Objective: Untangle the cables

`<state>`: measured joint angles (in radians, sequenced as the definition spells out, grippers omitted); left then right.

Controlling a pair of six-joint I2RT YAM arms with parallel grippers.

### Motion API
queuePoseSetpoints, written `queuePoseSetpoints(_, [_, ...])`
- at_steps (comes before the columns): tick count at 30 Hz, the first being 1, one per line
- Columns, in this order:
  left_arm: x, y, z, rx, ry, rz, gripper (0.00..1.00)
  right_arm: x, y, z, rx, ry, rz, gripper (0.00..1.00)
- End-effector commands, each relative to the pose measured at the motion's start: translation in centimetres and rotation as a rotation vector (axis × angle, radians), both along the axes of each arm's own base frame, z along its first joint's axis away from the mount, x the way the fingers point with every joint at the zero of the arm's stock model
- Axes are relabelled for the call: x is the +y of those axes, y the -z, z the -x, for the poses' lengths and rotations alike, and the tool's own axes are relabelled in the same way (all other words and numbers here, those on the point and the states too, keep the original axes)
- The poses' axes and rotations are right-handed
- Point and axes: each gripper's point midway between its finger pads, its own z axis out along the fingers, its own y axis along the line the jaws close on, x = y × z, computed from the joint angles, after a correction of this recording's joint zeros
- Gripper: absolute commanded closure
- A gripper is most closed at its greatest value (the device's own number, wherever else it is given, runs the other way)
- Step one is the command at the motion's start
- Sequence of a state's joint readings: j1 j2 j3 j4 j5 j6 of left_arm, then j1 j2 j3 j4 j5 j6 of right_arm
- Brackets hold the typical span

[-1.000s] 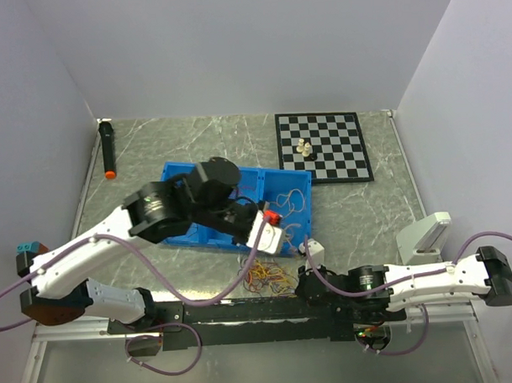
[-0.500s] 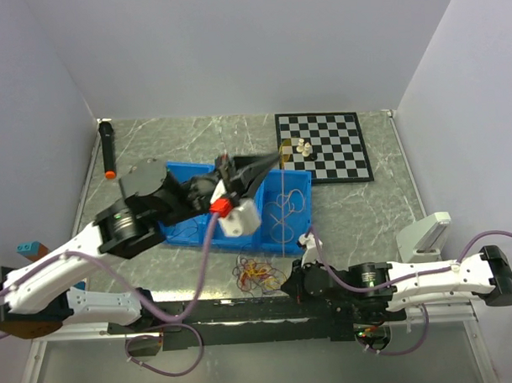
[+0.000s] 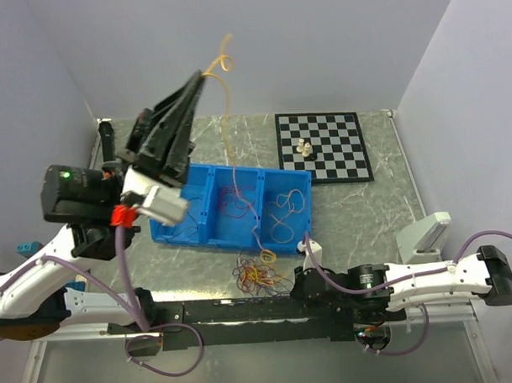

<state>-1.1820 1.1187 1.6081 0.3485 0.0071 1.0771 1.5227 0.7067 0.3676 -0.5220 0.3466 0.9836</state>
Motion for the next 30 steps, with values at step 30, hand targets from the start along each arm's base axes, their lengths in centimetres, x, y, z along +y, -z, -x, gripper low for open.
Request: queuePoseSetpoints(30, [1.7,-11.1,1.7,-0.442,-0.389,0.275,0.99,-0.1,0.4,0.4,0.005,-0.024,0.018,0.53])
